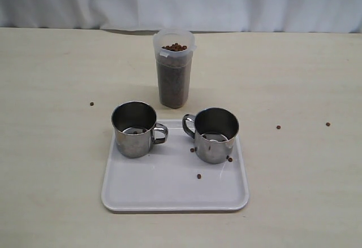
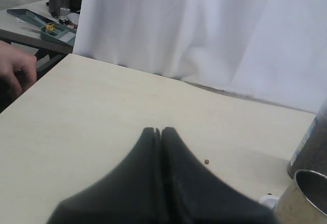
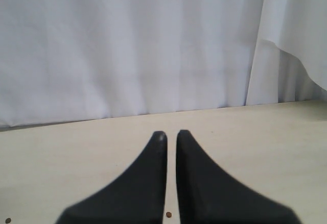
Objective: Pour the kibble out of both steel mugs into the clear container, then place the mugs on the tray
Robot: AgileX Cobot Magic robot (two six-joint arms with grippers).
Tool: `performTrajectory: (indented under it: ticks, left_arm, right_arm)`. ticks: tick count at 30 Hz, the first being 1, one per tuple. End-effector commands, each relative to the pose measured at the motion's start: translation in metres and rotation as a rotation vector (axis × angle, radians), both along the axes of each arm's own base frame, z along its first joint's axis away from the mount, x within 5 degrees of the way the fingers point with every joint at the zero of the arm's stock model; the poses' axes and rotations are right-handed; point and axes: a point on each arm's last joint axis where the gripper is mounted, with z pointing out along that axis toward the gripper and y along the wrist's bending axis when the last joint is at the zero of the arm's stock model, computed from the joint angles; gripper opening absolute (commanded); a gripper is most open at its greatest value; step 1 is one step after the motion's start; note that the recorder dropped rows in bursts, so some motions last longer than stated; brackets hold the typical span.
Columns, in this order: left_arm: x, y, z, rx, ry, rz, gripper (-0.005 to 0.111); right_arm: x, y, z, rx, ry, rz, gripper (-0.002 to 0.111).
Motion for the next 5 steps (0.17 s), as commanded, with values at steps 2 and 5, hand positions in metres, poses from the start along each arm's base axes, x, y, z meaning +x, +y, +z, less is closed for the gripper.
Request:
performTrajectory:
  ticks: [2,5]
  left_arm:
    - [-0.0002,-0.0002,0.0003,-0.006,-0.011,-0.003,0.000]
    - [-0.0002,-0.0002,0.0003,-0.006,-0.011,-0.003,0.000]
  right_arm:
    - [-0.0001,-0.0003,-0.0014,-0.004,0.004,-0.005,0.005]
    - [-0.0001,-0.0003,-0.0014,-0.004,0.004,-0.005,0.005]
